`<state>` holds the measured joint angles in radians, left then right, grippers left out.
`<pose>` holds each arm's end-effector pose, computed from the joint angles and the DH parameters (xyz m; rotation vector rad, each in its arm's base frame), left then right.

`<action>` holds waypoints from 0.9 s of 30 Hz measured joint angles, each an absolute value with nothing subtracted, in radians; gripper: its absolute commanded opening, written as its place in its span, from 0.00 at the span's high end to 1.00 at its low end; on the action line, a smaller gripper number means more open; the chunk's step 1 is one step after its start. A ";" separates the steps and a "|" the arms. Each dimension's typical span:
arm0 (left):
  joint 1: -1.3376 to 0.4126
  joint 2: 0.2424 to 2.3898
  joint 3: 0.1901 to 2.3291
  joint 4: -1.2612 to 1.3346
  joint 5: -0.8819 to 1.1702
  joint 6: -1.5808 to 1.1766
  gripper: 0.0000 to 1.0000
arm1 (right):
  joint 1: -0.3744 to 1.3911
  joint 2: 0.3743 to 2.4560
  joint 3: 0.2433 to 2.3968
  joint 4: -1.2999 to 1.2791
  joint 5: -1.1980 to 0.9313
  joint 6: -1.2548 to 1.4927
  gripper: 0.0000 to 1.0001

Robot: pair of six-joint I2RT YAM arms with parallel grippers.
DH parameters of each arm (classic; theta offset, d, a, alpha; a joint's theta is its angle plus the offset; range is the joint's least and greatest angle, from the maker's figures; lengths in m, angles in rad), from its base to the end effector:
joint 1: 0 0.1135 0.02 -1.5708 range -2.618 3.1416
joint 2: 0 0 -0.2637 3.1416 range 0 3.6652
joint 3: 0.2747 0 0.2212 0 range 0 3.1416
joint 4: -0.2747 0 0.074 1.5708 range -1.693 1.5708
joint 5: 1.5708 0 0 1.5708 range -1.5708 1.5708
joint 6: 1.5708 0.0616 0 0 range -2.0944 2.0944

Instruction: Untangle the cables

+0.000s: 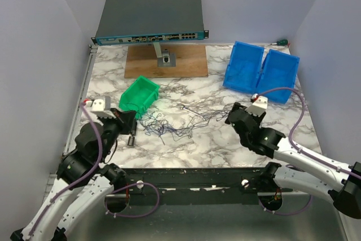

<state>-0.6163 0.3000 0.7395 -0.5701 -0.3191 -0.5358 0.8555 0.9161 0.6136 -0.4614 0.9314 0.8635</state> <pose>0.0655 -0.0227 0.3191 -0.1727 1.7211 -0.5873 0.1426 0.0888 0.2399 0.4266 1.9502 -0.0092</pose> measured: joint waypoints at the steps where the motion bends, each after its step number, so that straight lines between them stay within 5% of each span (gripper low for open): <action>1: -0.616 0.323 0.739 -0.556 -0.287 -0.531 1.00 | 0.855 0.909 0.599 -0.421 0.888 0.821 0.14; 9: -0.616 0.525 0.747 -0.495 -0.071 -0.489 1.00 | 0.855 0.879 0.502 -0.094 0.418 0.528 0.07; 16: -0.616 0.550 0.828 -0.494 -0.029 -0.456 1.00 | 0.863 1.066 0.529 0.173 -0.019 0.386 0.04; 27: -0.615 0.626 0.902 -0.467 0.094 -0.433 1.00 | 0.928 1.326 0.648 0.510 -0.235 0.298 0.05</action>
<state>-0.6147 0.6258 0.9024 -0.4667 0.0940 -0.4328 0.9279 1.3258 0.6479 0.5102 -0.2348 0.2981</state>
